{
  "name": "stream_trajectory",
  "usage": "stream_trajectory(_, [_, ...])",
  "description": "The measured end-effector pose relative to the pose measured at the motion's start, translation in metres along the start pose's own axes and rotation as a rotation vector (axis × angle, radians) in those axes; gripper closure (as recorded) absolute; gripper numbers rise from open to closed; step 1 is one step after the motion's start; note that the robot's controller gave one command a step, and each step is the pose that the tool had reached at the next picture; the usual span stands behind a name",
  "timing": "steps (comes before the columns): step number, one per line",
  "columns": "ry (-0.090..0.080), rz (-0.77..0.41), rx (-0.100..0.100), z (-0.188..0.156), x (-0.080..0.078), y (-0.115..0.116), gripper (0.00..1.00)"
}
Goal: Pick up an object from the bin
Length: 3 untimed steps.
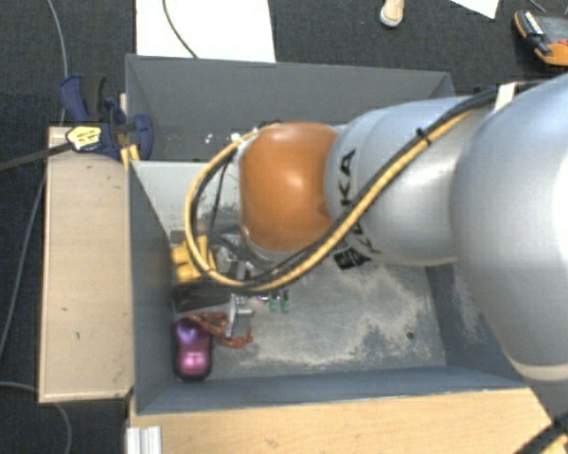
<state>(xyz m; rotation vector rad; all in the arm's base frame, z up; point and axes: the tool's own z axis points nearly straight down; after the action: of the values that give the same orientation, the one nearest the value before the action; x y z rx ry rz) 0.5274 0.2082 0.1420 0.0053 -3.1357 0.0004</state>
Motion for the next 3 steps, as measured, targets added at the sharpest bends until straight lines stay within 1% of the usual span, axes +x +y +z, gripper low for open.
stream_trajectory(1, [-0.007, 0.006, -0.001, -0.004, -0.002, -0.001, 0.0])
stream_trajectory(2, [-0.008, 0.069, -0.003, 0.07, -0.016, -0.032, 0.0])
stream_trajectory(3, [-0.018, 0.034, -0.008, 0.004, -0.038, -0.008, 0.0])
